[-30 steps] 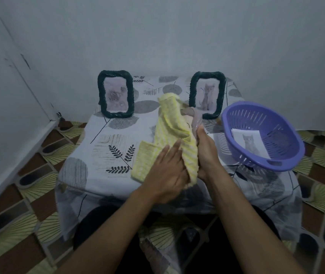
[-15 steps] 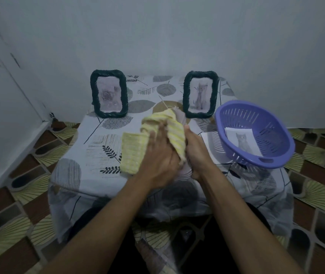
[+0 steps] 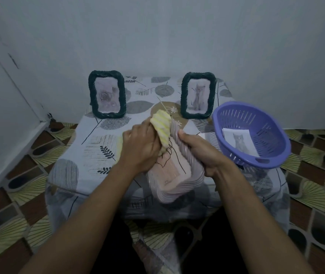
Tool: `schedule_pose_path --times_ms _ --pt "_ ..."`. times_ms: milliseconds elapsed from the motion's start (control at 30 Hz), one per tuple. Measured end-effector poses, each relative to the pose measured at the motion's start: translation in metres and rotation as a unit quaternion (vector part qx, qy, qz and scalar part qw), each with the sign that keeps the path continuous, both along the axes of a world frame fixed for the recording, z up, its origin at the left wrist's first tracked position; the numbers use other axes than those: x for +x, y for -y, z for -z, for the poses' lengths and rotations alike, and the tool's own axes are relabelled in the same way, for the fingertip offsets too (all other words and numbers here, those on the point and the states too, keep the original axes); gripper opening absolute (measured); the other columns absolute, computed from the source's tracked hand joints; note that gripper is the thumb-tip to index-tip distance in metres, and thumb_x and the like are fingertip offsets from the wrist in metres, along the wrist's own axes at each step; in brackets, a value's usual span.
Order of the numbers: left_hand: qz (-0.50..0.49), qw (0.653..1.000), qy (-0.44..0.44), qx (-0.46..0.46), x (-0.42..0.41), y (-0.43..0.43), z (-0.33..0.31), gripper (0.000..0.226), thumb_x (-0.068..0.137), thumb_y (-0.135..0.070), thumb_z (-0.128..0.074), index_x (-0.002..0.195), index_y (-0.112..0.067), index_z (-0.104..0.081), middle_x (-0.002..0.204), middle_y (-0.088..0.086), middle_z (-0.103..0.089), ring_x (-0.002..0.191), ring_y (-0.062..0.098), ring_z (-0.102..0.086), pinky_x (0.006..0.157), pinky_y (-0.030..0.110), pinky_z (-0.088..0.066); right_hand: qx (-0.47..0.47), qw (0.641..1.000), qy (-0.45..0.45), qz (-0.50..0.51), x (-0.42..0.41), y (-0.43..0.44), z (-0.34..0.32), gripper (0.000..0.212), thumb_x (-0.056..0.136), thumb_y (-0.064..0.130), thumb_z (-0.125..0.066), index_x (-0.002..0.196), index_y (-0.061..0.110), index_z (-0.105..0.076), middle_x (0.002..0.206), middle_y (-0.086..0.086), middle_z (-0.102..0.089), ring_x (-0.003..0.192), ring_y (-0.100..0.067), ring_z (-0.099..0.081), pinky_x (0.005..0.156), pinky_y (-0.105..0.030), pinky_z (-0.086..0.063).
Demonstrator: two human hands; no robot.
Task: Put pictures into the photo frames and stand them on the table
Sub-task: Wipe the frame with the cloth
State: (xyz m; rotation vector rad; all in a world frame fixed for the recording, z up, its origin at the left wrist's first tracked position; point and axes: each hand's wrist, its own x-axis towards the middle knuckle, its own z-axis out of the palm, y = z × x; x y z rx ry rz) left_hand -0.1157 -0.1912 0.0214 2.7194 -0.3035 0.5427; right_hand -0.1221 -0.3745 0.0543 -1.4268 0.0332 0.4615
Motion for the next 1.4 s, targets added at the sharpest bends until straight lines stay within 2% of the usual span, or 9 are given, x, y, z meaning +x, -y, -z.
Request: schedule_pose_path --times_ms 233,433,600,700,767,1000,1100,1233,1400 --pt "-0.050 0.983 -0.034 -0.174 -0.003 -0.011 -0.005 0.030 0.091 -0.051 -0.029 0.097 -0.027 -0.046 0.091 0.008 -0.065 0.082 0.032 -0.059 0.070 0.041 -0.049 0.102 0.992 -0.069 -0.001 -0.004 0.007 0.000 0.054 0.098 0.044 -0.049 0.121 -0.002 -0.065 0.109 -0.025 -0.067 0.090 -0.034 -0.067 0.085 -0.040 -0.054" --pt "-0.239 0.930 0.044 -0.276 -0.006 -0.015 -0.002 0.027 0.105 -0.029 -0.037 0.112 -0.009 -0.053 0.102 0.021 -0.066 0.091 0.041 -0.061 0.067 0.036 -0.032 0.265 0.962 -0.008 0.063 -0.011 -0.001 0.011 0.063 0.105 0.051 -0.029 0.111 0.010 -0.075 0.117 -0.019 -0.071 0.108 -0.033 -0.068 0.088 -0.042 -0.057" --pt "-0.225 0.939 0.066 -0.253 -0.013 -0.006 -0.003 0.031 0.106 -0.027 -0.033 0.125 -0.010 -0.052 0.114 0.017 -0.063 0.096 0.037 -0.060 0.070 0.035 -0.035 0.184 0.972 0.039 0.141 -0.015 -0.023 0.025 0.067 0.094 0.061 -0.032 0.132 0.013 -0.059 0.122 -0.018 -0.069 0.115 -0.036 -0.065 0.101 -0.063 -0.046" --pt "-0.202 0.970 0.041 -0.128 -0.012 0.001 0.003 0.047 0.102 -0.033 -0.026 0.136 -0.008 -0.047 0.142 0.018 -0.048 0.128 0.038 -0.047 0.097 0.050 -0.038 0.101 0.975 0.108 0.165 -0.017 -0.030 0.025 0.056 0.102 0.052 -0.031 0.115 0.010 -0.065 0.107 -0.015 -0.074 0.103 -0.030 -0.071 0.093 -0.053 -0.055" --pt "-0.182 0.979 0.020 -0.092 -0.013 0.010 0.005 0.060 0.099 -0.038 -0.018 0.148 -0.009 -0.035 0.159 0.014 -0.030 0.148 0.036 -0.020 0.117 0.054 -0.017 0.060 0.973 0.135 0.179 -0.017 -0.037 0.023 0.058 0.106 0.047 -0.029 0.110 0.001 -0.064 0.104 -0.026 -0.071 0.098 -0.035 -0.071 0.087 -0.053 -0.056" --pt "0.036 0.994 0.103 -0.033 -0.025 0.034 0.012 0.056 0.103 -0.043 -0.011 0.145 -0.013 -0.035 0.159 0.006 -0.030 0.151 0.026 -0.015 0.121 0.051 -0.008 0.053 0.971 0.162 0.168 -0.015 -0.043 0.019 0.042 0.108 0.036 -0.032 0.104 0.017 -0.069 0.097 -0.002 -0.077 0.099 -0.018 -0.072 0.090 -0.035 -0.056" --pt "-0.058 0.992 0.082 -0.076 -0.010 0.015 0.007 0.055 0.101 -0.041 -0.010 0.141 -0.012 -0.033 0.148 0.013 -0.042 0.142 0.030 -0.031 0.120 0.052 -0.010 0.030 0.966 0.201 0.156 -0.021 -0.040 0.017 0.049 0.102 0.051 -0.038 0.103 0.015 -0.071 0.100 -0.023 -0.072 0.096 -0.037 -0.070 0.084 -0.050 -0.056" --pt "-0.171 0.956 0.053 -0.234 0.000 0.009 -0.007 0.059 0.097 -0.039 -0.013 0.132 -0.010 -0.050 0.131 0.009 -0.056 0.123 0.029 -0.046 0.109 0.047 -0.029 -0.001 0.961 0.233 0.149 -0.025 -0.041 0.018 0.054 0.099 0.059 -0.039 0.102 0.014 -0.069 0.098 -0.016 -0.073 0.095 -0.032 -0.071 0.087 -0.053 -0.057" --pt "-0.142 0.945 0.042 -0.292 -0.002 0.026 -0.016 0.063 0.094 -0.043 -0.014 0.136 -0.014 -0.052 0.141 0.007 -0.052 0.139 0.030 -0.033 0.116 0.049 -0.020 -0.028 0.954 0.250 0.162 -0.023 -0.049 0.020 0.048 0.102 0.054 -0.038 0.100 0.019 -0.070 0.095 -0.007 -0.074 0.097 -0.023 -0.070 0.087 -0.044 -0.055"
